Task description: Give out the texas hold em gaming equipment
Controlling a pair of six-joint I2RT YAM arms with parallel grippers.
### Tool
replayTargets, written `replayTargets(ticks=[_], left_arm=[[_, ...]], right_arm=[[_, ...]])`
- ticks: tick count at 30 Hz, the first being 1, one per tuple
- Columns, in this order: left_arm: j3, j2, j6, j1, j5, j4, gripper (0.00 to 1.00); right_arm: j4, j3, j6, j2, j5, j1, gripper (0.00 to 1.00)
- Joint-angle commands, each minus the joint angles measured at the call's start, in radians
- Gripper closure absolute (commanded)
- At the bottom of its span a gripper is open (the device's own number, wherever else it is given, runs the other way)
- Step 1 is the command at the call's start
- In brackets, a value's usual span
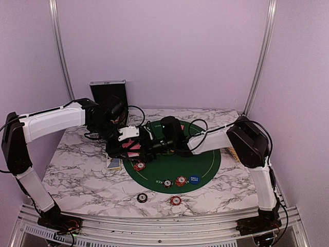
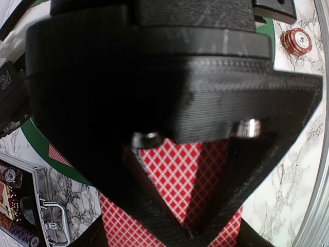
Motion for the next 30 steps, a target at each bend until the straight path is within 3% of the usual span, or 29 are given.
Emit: replayTargets(ticks=[1, 12, 30], left_arm=[[0.010, -0.008, -0.003, 0.001, 0.012, -0.018, 1.00], [0.006, -0.017, 0.000, 0.001, 0.007, -0.018, 1.00], [0.007, -0.012, 0.000, 0.002, 0.002, -0.016, 1.00]], right_arm=[[0.007, 0.051, 0.018, 0.040, -0.010, 0.001, 0.30], [-0.141, -0.015, -0.092, -0.038, 0.058, -0.046, 0.45], [-0.180, -0.059, -0.130, -0.133, 0.064, -0.063, 0.64]])
